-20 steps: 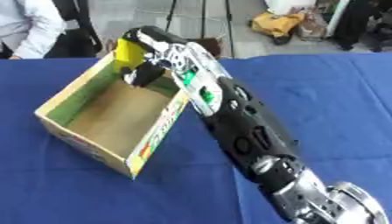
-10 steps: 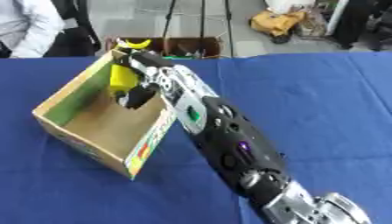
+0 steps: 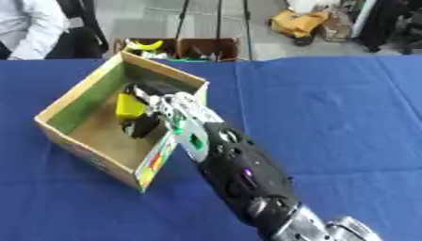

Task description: Pick up objects on the table and place them in the box.

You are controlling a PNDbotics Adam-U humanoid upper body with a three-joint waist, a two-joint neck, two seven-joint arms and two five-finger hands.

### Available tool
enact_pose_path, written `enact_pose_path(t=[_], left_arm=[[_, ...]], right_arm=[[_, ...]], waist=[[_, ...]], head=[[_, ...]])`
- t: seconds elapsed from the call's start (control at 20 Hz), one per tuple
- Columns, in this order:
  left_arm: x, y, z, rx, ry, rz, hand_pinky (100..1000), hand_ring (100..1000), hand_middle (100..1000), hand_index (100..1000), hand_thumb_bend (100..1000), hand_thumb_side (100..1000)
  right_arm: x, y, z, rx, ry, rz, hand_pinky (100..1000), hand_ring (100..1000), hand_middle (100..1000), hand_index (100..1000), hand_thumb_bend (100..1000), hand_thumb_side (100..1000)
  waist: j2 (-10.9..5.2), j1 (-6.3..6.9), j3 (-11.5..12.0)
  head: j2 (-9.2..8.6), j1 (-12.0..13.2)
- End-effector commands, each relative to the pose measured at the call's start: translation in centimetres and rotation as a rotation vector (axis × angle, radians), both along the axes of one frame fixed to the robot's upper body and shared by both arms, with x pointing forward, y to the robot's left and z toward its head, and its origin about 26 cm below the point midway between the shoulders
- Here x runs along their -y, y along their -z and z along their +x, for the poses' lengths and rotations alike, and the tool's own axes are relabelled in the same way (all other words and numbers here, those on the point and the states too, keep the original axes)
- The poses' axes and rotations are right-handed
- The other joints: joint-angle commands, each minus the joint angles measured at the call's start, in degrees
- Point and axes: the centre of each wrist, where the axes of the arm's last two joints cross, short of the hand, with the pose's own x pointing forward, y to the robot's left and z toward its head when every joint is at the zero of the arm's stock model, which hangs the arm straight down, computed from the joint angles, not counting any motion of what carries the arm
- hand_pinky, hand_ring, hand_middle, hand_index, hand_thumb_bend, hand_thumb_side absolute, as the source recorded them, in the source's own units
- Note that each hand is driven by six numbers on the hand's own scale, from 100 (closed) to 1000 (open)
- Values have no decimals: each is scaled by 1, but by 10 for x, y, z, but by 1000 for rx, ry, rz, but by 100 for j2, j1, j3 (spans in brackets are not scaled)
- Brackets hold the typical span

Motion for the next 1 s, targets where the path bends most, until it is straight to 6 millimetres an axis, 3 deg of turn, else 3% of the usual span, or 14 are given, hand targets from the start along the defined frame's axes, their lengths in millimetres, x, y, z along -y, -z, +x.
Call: enact_pose_path(t=[0.05, 0.15, 0.3, 0.4, 0.6, 0.75, 1.0], left_arm=[[-1, -8, -1, 28, 9, 20, 407, 591, 614, 892, 100, 969], [0, -8, -1, 28, 10, 20, 407, 590, 614, 892, 100, 969], [0, -8, -1, 27, 10, 20, 407, 590, 614, 892, 100, 969], [0, -9, -1, 27, 11, 21, 408, 590, 614, 892, 100, 969], [-1, -9, -1, 25, 11, 22, 408, 590, 613, 892, 100, 969], [-1, -8, -1, 23, 10, 23, 409, 590, 613, 892, 100, 971], [-2, -8, -2, 20, 5, 23, 409, 590, 613, 892, 100, 969]], right_arm=[[-8, -10, -3, 38, -22, -30, 686, 1000, 741, 786, 100, 202], [-9, -11, -4, 47, -35, -59, 740, 1000, 790, 835, 100, 281], [-8, -16, -4, 75, -51, -97, 824, 1000, 852, 886, 407, 450], [-7, -22, -5, 104, -53, -108, 853, 1000, 867, 897, 556, 521], [-6, -38, -9, 164, -52, -90, 870, 1000, 883, 917, 615, 607], [-4, -49, -12, 208, -45, -76, 867, 1000, 881, 916, 602, 636], [11, -73, -14, 273, -39, -36, 867, 1000, 878, 916, 611, 617]], waist=[[-106, 23, 26], [-104, 20, 33], [-106, 17, 29], [-111, 15, 17], [-132, 8, -4], [-155, 10, -18], [-199, 27, -54]], head=[[-78, -26], [-76, -30], [-65, -30], [-60, -31], [-35, -33], [-4, -28], [33, 4]])
